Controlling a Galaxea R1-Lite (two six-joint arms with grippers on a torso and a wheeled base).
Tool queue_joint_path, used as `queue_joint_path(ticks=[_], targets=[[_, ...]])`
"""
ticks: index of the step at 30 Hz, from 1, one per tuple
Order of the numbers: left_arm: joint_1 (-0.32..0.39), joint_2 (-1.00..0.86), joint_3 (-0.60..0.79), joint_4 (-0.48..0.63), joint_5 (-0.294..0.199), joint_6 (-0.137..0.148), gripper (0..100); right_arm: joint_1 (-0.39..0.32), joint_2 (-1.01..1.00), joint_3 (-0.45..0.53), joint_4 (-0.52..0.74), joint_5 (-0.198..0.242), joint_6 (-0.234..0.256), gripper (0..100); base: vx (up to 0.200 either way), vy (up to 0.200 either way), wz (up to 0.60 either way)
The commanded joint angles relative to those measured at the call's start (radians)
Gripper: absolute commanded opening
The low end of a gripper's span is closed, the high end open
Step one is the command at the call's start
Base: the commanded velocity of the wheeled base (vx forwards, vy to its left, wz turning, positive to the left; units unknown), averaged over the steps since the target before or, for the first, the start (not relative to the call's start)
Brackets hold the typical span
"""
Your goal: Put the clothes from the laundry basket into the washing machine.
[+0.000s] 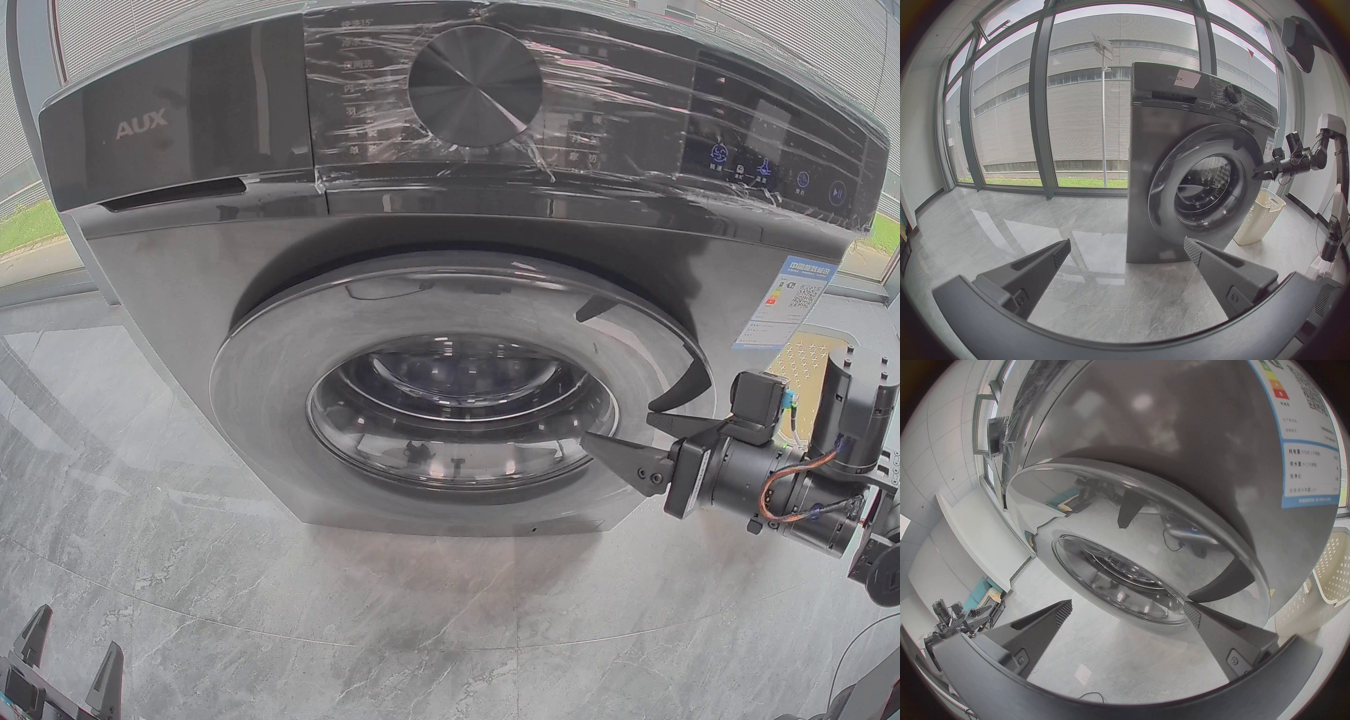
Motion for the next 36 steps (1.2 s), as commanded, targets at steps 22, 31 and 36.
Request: queue_joint_path(ticks=[22,31,36], targets=[[0.0,-0.015,0.018,0.0,0.0,0.001,100,0.034,-0.461,0.416,-0.009,-0.026,-0.022,100,0.0,0.0,0.0],[0.0,-0.015,0.018,0.0,0.0,0.001,100,-0.328,-0.99,0.533,0.206,-0.009,-0.178,100,0.0,0.0,0.0],[0.0,-0.015,0.018,0.0,0.0,0.001,100,-0.473,-1.342,0.533,0.545,0.058,-0.233,100,0.0,0.0,0.0]])
